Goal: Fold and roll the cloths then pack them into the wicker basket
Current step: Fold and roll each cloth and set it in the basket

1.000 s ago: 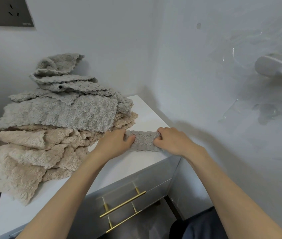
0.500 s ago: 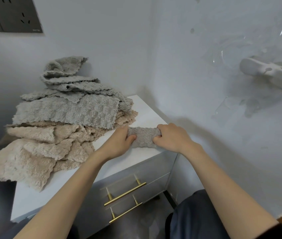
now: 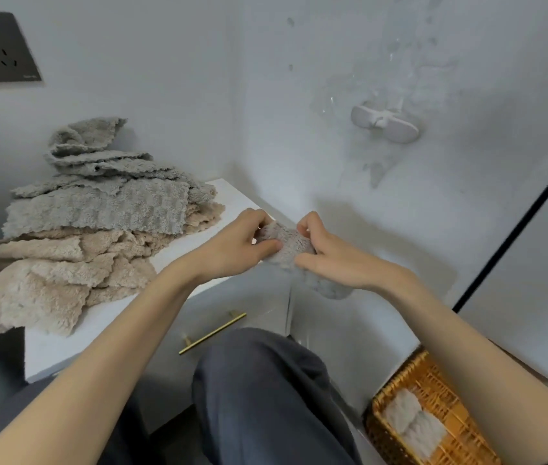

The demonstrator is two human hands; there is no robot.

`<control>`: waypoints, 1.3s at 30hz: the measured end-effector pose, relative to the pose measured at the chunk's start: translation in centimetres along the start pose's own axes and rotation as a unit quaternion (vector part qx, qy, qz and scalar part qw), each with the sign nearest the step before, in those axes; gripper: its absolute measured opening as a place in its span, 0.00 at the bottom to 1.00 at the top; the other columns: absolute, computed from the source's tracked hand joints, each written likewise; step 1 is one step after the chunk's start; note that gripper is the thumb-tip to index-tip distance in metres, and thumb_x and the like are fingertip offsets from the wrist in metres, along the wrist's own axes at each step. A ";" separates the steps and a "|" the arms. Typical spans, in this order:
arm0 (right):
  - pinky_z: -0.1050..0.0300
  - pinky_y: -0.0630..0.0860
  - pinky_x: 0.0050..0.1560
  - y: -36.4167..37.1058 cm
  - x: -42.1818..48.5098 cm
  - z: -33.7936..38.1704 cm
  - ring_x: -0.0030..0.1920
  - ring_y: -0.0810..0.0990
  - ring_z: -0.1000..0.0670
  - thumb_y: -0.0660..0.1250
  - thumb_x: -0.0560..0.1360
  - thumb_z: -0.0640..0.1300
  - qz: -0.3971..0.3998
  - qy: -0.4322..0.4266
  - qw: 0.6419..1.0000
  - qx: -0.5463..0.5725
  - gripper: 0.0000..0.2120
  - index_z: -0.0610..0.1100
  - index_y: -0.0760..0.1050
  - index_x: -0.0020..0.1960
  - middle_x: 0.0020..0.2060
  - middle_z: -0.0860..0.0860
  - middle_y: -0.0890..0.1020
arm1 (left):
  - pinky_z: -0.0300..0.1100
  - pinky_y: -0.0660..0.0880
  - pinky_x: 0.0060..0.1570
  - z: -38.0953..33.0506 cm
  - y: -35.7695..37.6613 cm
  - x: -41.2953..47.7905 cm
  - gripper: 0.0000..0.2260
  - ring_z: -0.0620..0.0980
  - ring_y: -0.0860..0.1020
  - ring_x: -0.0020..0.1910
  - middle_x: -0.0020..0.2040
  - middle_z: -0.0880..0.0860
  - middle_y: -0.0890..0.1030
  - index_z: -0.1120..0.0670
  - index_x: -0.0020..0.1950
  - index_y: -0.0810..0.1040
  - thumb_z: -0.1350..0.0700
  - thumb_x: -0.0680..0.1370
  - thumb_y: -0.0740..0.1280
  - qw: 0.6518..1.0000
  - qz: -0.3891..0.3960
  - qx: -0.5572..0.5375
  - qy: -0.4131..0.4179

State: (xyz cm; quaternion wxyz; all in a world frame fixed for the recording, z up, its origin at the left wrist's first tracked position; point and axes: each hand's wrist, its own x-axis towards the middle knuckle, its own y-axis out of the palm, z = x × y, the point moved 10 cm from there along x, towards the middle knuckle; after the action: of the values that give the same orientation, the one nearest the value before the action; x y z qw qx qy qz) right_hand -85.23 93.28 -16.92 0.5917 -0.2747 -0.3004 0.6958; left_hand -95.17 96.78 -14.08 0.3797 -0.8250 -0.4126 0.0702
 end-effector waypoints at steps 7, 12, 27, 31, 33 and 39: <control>0.54 0.65 0.40 0.6 -9.0 -6.2 0.39 0.66 0.52 0.57 0.68 0.51 0.012 0.078 0.993 0.084 0.17 0.46 0.61 0.55 0.40 0.50 0.67 | 0.37 0.74 0.48 -3.6 8.3 -1.3 0.06 0.45 0.80 0.46 0.45 0.45 0.81 0.50 0.46 0.79 0.52 0.72 0.74 0.989 0.114 -0.098 -0.017; 0.54 0.63 0.41 1.6 -15.8 -13.2 0.39 0.63 0.51 0.60 0.68 0.47 0.015 0.137 0.978 0.158 0.11 0.49 0.64 0.49 0.39 0.50 0.66 | 0.35 0.75 0.49 -5.7 16.4 -1.8 0.13 0.42 0.80 0.47 0.53 0.45 0.80 0.49 0.55 0.78 0.47 0.73 0.72 0.980 0.176 -0.086 -0.008; 0.50 0.62 0.37 10.4 -32.8 -43.5 0.31 0.60 0.49 0.59 0.73 0.36 -0.277 0.481 0.749 0.362 0.17 0.48 0.54 0.34 0.32 0.47 0.61 | 0.27 0.66 0.42 -1.7 34.5 -2.8 0.07 0.36 0.73 0.48 0.50 0.39 0.75 0.48 0.56 0.76 0.53 0.80 0.62 0.955 0.271 -0.086 -0.081; 0.50 0.74 0.43 14.4 -34.7 -48.0 0.38 0.73 0.40 0.63 0.73 0.37 -0.346 0.538 0.632 0.436 0.05 0.44 0.69 0.42 0.38 0.38 0.68 | 0.27 0.67 0.43 0.7 36.4 -3.3 0.06 0.35 0.74 0.47 0.50 0.38 0.75 0.44 0.54 0.75 0.54 0.80 0.62 0.957 0.256 -0.085 -0.103; 0.47 0.76 0.52 16.5 -35.7 -50.3 0.57 0.75 0.38 0.66 0.75 0.38 -0.370 0.572 0.574 0.454 0.20 0.38 0.67 0.65 0.54 0.38 0.74 | 0.26 0.68 0.40 1.9 36.9 -3.5 0.07 0.33 0.73 0.46 0.50 0.38 0.76 0.44 0.54 0.75 0.55 0.80 0.62 0.958 0.245 -0.087 -0.120; 0.45 0.69 0.66 21.1 -35.7 -52.4 0.67 0.69 0.41 0.67 0.76 0.37 -0.370 0.615 0.495 0.490 0.29 0.39 0.58 0.73 0.69 0.42 0.67 | 0.26 0.68 0.44 4.6 37.7 -4.0 0.08 0.39 0.74 0.50 0.52 0.43 0.78 0.49 0.56 0.77 0.58 0.80 0.63 0.952 0.245 -0.095 -0.156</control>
State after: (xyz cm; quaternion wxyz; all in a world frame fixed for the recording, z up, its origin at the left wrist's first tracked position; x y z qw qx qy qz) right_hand -55.12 60.32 -66.68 0.8697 -0.1626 0.4544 0.1038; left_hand -76.06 82.48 -43.86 0.2012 -0.9117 -0.2572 0.2495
